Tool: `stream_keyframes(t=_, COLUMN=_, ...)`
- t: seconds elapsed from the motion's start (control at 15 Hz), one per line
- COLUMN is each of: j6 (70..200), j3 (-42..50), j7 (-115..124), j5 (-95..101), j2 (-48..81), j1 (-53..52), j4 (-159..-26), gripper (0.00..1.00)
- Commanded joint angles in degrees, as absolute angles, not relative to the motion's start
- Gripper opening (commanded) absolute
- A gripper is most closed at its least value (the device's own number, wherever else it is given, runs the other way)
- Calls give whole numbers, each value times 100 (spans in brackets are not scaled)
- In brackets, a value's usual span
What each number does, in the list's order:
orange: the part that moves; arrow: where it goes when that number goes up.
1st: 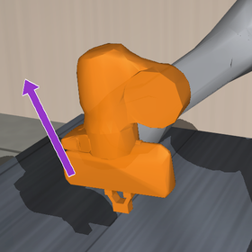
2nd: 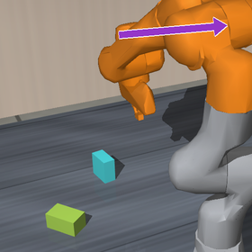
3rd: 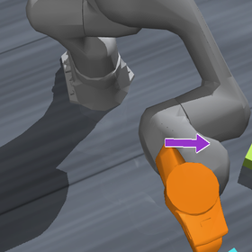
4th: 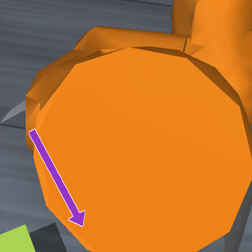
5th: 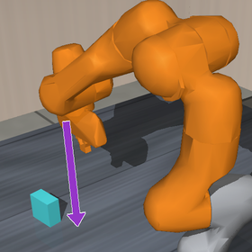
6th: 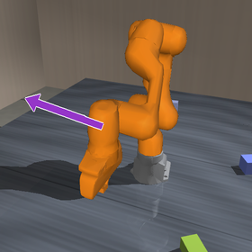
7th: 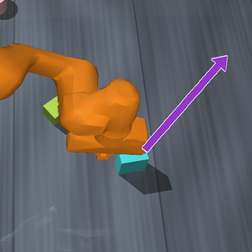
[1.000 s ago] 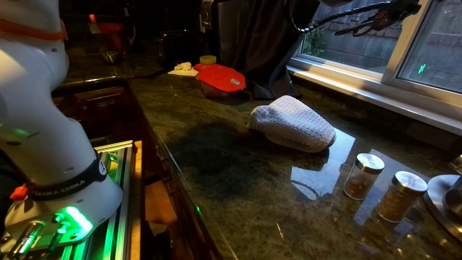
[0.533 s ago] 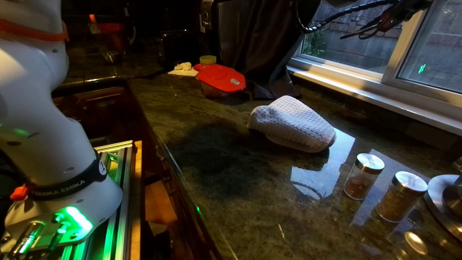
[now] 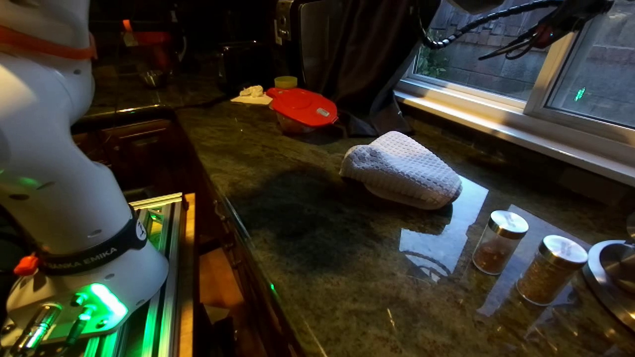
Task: Put one glass jar on the silver stand.
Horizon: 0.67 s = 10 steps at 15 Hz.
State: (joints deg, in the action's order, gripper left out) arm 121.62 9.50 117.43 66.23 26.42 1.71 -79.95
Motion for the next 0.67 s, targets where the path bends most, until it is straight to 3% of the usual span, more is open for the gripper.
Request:
stream_keyframes(t=0.0, j6=12106, j3=972, j7=11950, j5=6789, j2=2727, j1=156, j4=-7915, gripper=0)
stream_keyframes(t=0.6, j6=12624, j3=906, j7=11869, j5=7396, j2=2402, j1=139, j4=-8355, gripper=0)
